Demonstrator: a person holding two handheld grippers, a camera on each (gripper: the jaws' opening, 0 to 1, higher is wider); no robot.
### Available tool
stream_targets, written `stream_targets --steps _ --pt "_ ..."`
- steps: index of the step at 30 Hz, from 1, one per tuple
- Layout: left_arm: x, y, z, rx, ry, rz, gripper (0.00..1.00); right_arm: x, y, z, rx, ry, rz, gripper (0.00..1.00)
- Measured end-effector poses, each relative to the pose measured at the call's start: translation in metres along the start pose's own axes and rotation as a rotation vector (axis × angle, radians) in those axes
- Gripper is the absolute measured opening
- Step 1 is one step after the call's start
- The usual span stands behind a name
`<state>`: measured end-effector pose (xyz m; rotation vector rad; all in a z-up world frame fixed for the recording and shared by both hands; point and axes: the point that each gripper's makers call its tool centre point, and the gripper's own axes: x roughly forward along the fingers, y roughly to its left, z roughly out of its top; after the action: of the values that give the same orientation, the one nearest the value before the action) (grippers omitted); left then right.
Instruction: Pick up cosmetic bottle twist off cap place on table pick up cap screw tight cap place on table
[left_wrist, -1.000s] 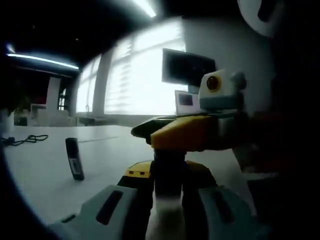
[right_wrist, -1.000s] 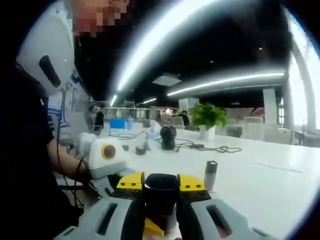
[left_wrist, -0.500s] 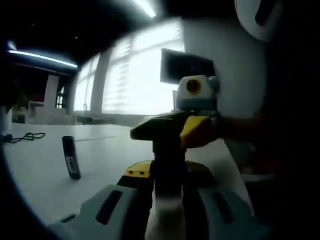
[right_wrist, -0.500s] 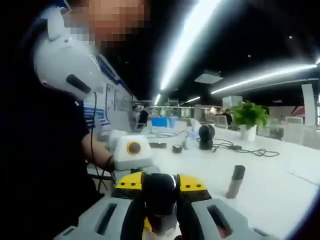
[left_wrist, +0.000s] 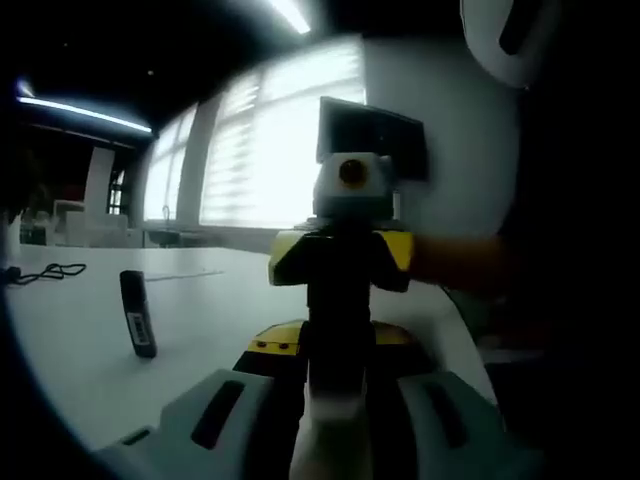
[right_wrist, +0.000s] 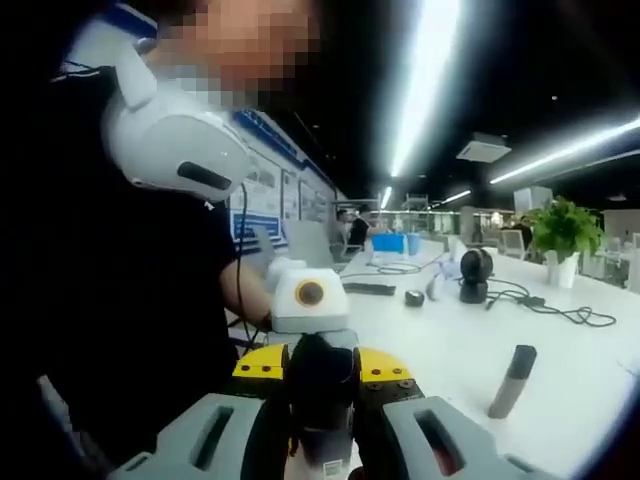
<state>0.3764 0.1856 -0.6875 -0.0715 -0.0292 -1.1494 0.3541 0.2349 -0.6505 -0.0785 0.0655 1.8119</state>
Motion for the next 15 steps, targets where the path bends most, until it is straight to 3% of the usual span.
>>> stream_targets --steps 10,15 --pt "0.001 -0.004 -0.001 -0.012 0.004 -0.018 0.12 0.001 0.01 0.001 0.004 -0.012 0.183 0.17" --pt "0.001 -0.005 -0.001 -0.016 0.003 -0.021 0.12 0.002 0.013 0.002 0.004 -0.019 0.203 0.17"
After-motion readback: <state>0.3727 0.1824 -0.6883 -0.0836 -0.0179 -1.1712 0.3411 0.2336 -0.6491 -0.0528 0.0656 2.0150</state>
